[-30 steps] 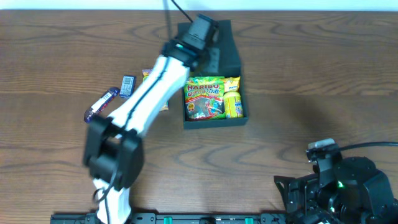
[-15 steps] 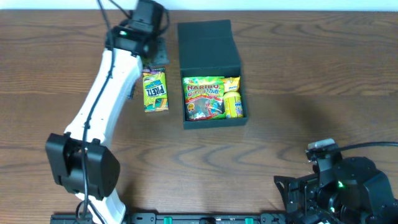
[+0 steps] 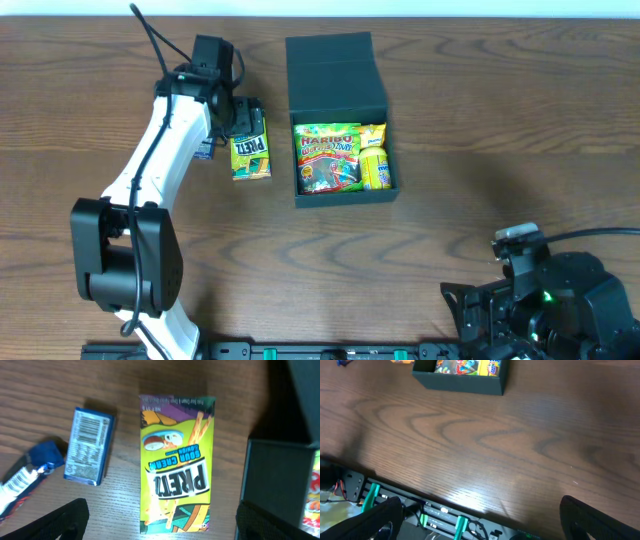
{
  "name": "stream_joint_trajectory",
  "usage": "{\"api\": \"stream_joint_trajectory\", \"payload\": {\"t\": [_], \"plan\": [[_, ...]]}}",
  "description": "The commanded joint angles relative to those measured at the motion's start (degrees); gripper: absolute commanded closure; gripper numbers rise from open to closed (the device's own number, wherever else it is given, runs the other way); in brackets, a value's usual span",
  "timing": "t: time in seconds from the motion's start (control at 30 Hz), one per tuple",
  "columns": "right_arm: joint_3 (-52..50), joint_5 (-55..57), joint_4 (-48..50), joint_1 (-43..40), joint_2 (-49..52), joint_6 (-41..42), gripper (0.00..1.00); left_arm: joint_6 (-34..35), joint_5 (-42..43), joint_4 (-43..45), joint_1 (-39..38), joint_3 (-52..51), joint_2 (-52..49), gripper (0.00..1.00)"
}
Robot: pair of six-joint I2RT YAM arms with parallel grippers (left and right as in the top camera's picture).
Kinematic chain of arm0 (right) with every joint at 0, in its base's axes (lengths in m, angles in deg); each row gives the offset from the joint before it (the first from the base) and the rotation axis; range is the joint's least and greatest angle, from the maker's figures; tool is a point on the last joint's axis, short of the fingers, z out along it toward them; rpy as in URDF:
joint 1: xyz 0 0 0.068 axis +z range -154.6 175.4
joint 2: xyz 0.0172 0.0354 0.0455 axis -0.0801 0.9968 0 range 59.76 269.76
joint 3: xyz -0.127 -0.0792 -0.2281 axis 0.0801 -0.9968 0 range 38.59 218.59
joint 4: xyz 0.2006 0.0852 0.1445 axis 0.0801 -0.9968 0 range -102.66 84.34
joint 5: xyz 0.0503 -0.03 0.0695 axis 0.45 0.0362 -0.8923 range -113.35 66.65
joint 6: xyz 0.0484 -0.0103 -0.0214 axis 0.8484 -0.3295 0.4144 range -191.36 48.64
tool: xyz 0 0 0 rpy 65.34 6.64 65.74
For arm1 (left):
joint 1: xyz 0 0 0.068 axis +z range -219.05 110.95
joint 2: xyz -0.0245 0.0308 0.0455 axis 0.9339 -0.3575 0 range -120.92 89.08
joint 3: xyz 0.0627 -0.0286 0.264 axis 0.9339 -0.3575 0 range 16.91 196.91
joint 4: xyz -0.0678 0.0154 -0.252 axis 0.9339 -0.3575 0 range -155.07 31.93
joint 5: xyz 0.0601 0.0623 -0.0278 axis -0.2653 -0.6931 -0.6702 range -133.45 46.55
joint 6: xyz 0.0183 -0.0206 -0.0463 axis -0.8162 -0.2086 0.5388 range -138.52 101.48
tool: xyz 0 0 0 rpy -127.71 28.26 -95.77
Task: Pack container
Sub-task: 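Move the left gripper back left and grasp the green Pretz box, then carry the Pretz box into the black box and release it upright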
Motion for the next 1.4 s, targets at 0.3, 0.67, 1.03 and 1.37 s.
{"api": "stream_joint_trajectory", "payload": {"t": [0.3,0.67,1.03,1.37], "plan": [[0.61,0.22,0.09,-0.28,0.0,-0.85,0.01,-6.23,0.5,7.23,-2.56,-8.59,-0.48,0.05],[0.61,0.22,0.09,-0.28,0.0,-0.85,0.01,1.29,-5.22,10.45,-5.25,-11.02,-1.11,0.05],[0.61,0.22,0.09,-0.28,0.0,-0.85,0.01,4.2,-2.62,10.86,-5.46,-11.04,-5.42,0.05],[0.61,0.22,0.09,-0.28,0.0,-0.85,0.01,5.25,-2.64,11.5,-5.6,-11.04,-7.65,0.05]]}}
